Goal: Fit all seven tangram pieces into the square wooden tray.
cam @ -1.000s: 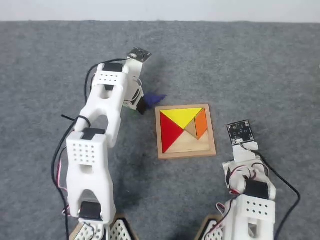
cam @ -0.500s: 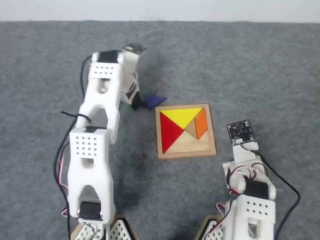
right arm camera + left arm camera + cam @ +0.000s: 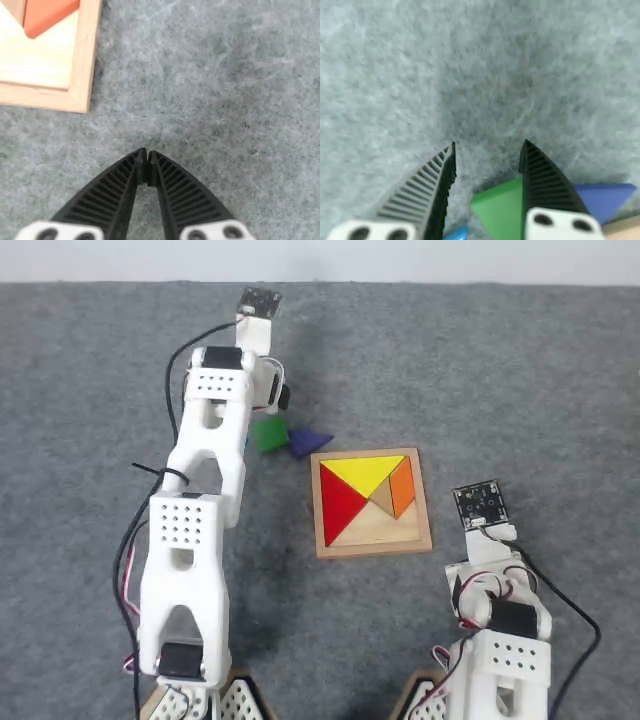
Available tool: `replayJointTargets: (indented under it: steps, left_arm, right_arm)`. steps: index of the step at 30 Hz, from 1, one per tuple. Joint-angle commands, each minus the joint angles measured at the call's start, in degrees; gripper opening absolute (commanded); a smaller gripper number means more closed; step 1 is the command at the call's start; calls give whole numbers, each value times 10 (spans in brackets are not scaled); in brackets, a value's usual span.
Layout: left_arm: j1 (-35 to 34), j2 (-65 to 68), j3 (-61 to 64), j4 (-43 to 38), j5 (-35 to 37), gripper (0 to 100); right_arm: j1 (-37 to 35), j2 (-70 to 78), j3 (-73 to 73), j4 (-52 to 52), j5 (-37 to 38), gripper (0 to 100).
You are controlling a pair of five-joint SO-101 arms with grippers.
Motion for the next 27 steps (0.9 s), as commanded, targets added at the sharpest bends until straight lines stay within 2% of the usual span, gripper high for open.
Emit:
replayJointTargets:
  steps: [1, 9, 12, 19, 27]
  left_arm:
    - [4, 8, -23, 54, -22, 193]
    - [0, -28, -18, 257, -54, 192]
    - [-6, -58, 33, 253, -59, 192]
    - [-5, -164, 235, 250, -87, 192]
    - [-6, -405, 392, 224, -117, 192]
  right_arm:
    - [-3, -7, -6, -13, 8, 8]
    - [-3, -7, -6, -13, 8, 8]
    - [-2, -7, -6, -13, 8, 8]
    - [-2, -7, -6, -13, 8, 8]
    - [-3, -7, -6, -13, 8, 8]
